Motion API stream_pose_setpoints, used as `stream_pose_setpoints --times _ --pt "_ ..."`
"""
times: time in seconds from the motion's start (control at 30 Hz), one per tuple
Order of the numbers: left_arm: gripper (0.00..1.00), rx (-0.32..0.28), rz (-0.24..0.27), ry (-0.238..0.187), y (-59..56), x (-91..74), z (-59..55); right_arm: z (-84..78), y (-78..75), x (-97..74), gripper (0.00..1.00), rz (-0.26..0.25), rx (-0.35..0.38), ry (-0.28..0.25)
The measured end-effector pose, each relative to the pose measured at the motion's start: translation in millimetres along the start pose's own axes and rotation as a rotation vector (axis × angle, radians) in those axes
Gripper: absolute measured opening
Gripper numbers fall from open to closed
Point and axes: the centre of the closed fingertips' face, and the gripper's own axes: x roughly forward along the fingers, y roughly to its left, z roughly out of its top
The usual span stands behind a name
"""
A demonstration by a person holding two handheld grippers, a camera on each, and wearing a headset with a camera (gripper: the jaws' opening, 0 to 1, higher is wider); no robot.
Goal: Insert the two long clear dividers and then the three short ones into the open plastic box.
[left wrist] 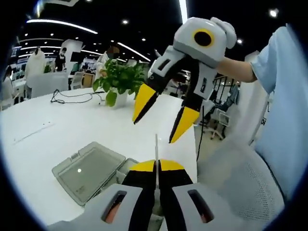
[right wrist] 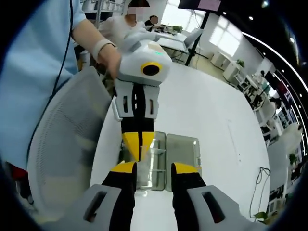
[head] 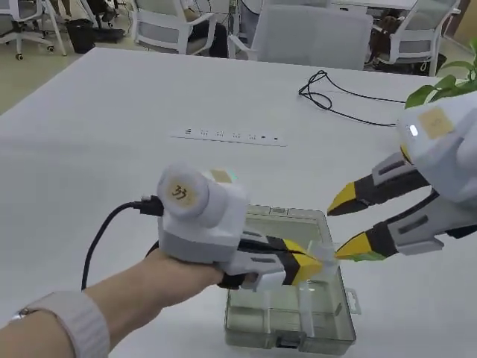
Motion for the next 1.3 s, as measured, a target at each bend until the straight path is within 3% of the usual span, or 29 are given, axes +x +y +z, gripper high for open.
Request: stream_pose_setpoints --times 0.07,0.1,0.2,0.5,0.83,1.23,1.3 --pt "0.0 0.037 -0.01 0.01 -3.9 0.5 -1.3 1.4 6.5 1.4 0.25 0.028 -0.019 0.015" --pt "0.0 0.083 -0.02 0.01 -6.2 0.8 -1.0 0.6 11.8 1.7 0.22 0.052 -0.003 0.033" --pt "0.0 0.114 -0.035 0.017 -12.1 1.3 -2.5 3.3 17.4 2.8 0.17 0.079 0.008 0.033" --pt "0.0 0.148 -0.054 0.004 -16.0 -1.3 -2.6 2.6 34.0 2.7 0.06 0.173 0.029 0.055" --pt "0.0 0.157 -0.068 -0.009 -20.6 -2.7 -1.5 -1.4 36.4 2.6 0.03 0.195 0.033 0.058" --pt "0.0 0.131 -0.045 -0.006 -18.7 -3.1 -3.6 -3.8 33.7 5.1 0.02 0.195 0.046 0.07" --pt "0.04 0.122 -0.035 -0.01 -16.4 -3.8 -3.5 -1.1 33.7 5.7 0.02 0.194 0.056 0.064"
